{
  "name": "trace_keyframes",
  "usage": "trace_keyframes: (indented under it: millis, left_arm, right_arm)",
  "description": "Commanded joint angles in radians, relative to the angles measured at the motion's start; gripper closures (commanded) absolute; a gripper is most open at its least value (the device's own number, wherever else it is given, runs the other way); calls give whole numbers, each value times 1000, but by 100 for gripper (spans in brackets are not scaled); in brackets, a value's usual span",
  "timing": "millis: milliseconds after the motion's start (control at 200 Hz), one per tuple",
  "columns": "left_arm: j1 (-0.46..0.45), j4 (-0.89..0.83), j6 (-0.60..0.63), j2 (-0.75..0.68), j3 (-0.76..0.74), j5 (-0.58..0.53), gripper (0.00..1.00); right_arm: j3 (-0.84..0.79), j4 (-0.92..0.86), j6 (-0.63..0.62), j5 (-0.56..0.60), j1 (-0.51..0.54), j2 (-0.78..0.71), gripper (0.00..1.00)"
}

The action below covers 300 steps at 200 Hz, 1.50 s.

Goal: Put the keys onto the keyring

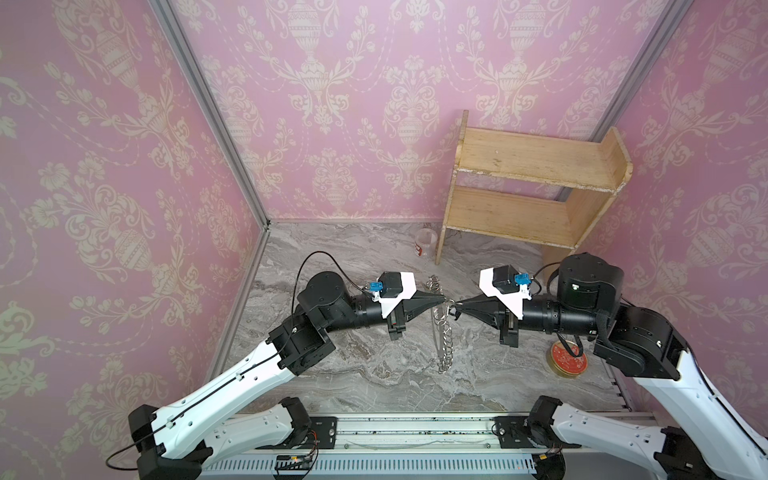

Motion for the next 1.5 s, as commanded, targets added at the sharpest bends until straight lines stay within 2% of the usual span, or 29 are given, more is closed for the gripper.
trace_keyframes:
  millis: [0, 265, 320, 475, 555, 706, 811, 956, 1106, 1316, 1496]
  left_arm:
    - [7, 17, -7, 6, -5, -11, 100]
    - [7, 0, -1, -5, -40, -51, 100]
    - [6, 1, 1, -12, -51, -63, 92]
    - [7, -4, 2, -26, -66, -84, 80]
    - [7, -8, 3, -34, -70, -94, 67]
    - [7, -49, -3, -67, -80, -138, 54]
    - [7, -92, -32, -108, -110, -213, 40]
    - [7, -177, -85, -168, -160, -371, 17]
    - [7, -280, -144, -236, -208, -532, 2]
    - [7, -370, -188, -319, -280, -674, 1]
    - [7, -401, -194, -359, -306, -720, 1]
  right_arm:
    - [38, -32, -27, 21, 6, 8, 100]
    - [67, -40, -46, 56, 14, 12, 100]
    - [73, -42, -51, 61, 14, 16, 100]
    - [87, -43, -57, 67, 23, 25, 100]
    - [89, -42, -60, 73, 27, 29, 100]
    - [78, -38, -52, 79, 30, 37, 100]
    - [24, -1, -25, 76, 29, 38, 100]
    - [-92, 114, 40, 48, 29, 56, 100]
    - [-192, 232, 86, 34, 22, 94, 100]
    - [-323, 389, 167, -38, -17, 193, 100]
    - [-394, 434, 214, -96, -81, 302, 100]
